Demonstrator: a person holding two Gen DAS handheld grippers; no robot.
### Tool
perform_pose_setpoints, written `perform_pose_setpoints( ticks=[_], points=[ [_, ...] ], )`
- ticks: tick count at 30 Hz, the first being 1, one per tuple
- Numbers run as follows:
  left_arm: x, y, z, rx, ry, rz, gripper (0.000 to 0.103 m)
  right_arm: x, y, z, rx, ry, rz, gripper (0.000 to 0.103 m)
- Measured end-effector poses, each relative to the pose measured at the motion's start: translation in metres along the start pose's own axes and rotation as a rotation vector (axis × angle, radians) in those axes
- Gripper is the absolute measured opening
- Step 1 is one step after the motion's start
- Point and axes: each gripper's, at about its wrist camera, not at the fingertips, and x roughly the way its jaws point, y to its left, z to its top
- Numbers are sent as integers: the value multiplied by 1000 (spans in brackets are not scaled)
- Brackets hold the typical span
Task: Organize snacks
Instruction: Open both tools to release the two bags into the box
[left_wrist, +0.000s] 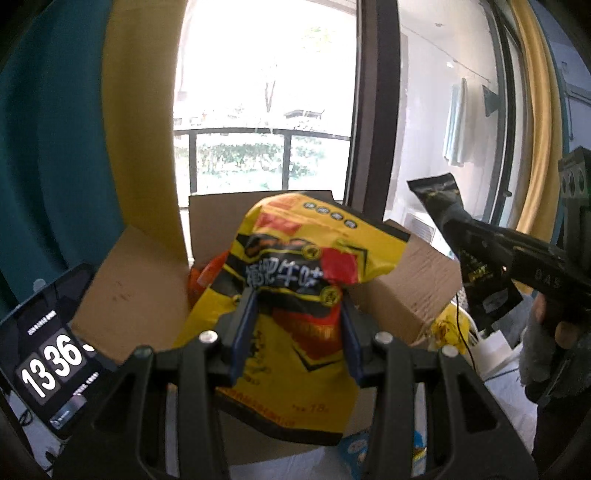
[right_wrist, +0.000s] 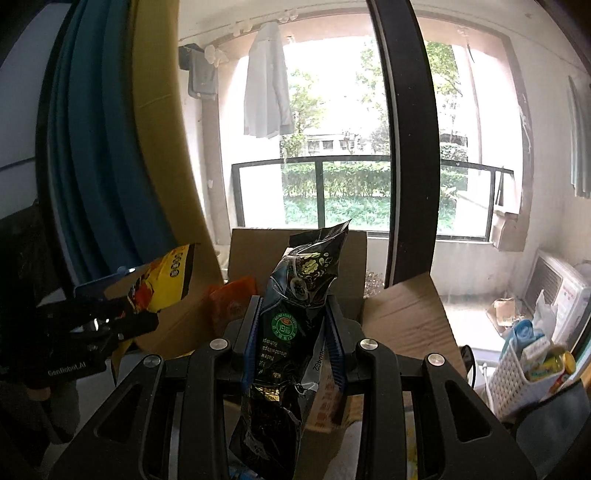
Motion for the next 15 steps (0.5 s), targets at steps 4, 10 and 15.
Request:
perform_pose_setpoints(
  ticks=[4, 10, 15],
  points=[
    [19, -4, 2, -25, 12, -10, 44, 16, -7, 3, 12, -4, 4, 34],
    [49, -13, 0, -39, 57, -43, 45, 34, -10, 7, 20, 1, 3, 34],
    [69, -20, -3, -53, 101, -73, 48, 53, -19, 6, 54, 28, -3, 34]
  ],
)
